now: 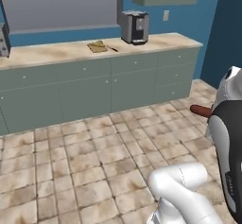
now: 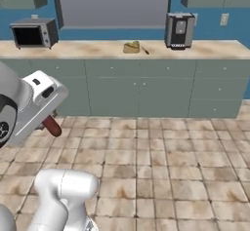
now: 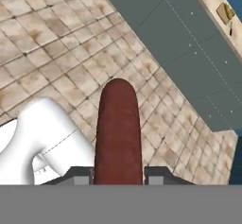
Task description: Retrieve the sausage and cheese from the fridge and place them on the cutting board on the counter.
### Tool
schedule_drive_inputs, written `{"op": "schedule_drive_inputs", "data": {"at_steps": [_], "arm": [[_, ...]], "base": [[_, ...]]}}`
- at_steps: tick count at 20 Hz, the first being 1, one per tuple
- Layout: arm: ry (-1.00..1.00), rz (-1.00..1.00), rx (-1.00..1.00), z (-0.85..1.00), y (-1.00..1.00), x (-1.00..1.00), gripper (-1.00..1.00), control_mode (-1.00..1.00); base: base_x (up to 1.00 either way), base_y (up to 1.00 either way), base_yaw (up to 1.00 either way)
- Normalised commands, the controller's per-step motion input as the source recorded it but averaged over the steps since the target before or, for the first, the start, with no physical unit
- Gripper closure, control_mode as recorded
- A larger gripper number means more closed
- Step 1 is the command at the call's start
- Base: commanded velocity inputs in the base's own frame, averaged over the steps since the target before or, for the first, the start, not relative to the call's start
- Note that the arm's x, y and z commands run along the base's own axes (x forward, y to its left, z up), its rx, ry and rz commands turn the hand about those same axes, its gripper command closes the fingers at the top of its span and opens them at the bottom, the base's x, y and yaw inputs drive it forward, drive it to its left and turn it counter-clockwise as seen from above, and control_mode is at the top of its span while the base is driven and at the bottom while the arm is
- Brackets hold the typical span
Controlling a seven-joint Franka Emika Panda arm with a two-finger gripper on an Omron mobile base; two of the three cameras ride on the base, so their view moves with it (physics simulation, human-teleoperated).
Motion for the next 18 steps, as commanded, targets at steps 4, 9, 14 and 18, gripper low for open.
{"op": "schedule_drive_inputs", "data": {"at_steps": [4,9,14,18], "arm": [[0.00,0.00,0.00,0.00,0.00,0.00,1.00,1.00],[0.00,0.00,0.00,0.00,0.00,0.00,1.00,1.00],[0.00,0.00,0.00,0.00,0.00,0.00,1.00,1.00],[0.00,0.00,0.00,0.00,0.00,0.00,1.00,1.00]], "base": [[1.00,-0.08,0.04],[1.00,-0.28,0.01],[1.00,-0.38,0.01],[1.00,-0.24,0.04]]}}
